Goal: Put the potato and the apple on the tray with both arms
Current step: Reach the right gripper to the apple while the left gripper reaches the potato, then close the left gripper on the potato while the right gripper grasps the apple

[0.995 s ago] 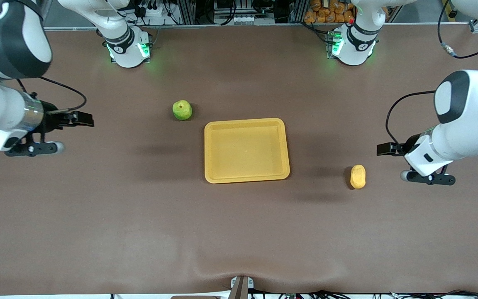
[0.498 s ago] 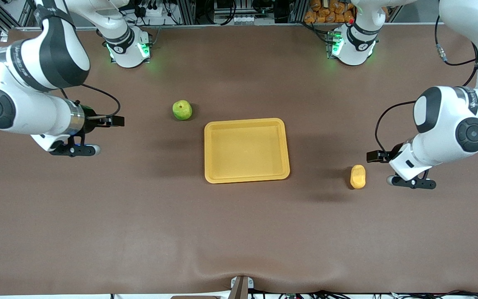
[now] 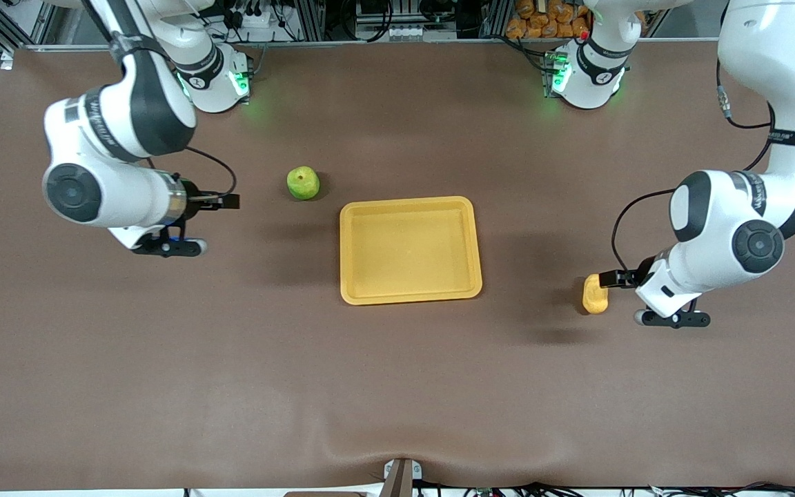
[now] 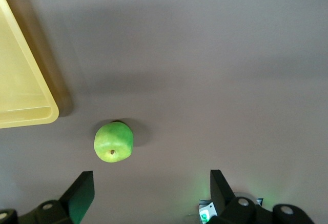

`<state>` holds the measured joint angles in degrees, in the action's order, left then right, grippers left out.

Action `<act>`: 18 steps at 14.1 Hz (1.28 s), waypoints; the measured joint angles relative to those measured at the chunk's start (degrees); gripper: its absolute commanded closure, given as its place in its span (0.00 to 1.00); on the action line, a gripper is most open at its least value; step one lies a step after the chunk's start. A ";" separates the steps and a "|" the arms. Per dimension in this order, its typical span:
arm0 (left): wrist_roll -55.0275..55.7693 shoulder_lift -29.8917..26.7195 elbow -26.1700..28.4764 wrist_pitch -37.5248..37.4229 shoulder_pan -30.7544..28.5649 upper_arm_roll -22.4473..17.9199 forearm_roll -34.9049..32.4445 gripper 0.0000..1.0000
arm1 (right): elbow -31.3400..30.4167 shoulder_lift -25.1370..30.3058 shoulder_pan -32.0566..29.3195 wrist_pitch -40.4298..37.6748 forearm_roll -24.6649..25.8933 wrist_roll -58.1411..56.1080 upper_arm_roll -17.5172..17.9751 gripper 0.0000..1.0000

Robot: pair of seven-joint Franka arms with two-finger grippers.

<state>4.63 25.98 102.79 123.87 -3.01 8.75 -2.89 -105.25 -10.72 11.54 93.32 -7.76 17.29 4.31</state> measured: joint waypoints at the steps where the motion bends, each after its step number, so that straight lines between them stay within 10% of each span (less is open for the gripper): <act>1: 0.33 0.88 0.00 0.78 0.00 0.00 -0.92 0.00 | -0.77 0.04 0.76 0.70 0.00 0.47 0.03 0.00; 14: 4.35 8.68 0.58 8.56 2.14 0.09 -4.36 0.00 | -15.34 -0.07 12.62 18.09 -0.07 9.79 0.31 0.00; 16: 4.38 9.42 0.61 9.05 2.13 0.07 -5.40 0.64 | -18.25 -0.18 13.62 21.64 -0.07 9.79 0.30 0.00; 18: 4.38 9.59 0.61 9.20 2.13 0.06 -5.52 0.94 | -20.95 -0.24 14.86 24.48 -0.07 9.80 0.31 0.00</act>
<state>9.01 35.57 103.41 133.07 -0.87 8.81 -8.41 -126.20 -10.96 26.41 117.80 -7.83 27.09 4.61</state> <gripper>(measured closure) 0.185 0.000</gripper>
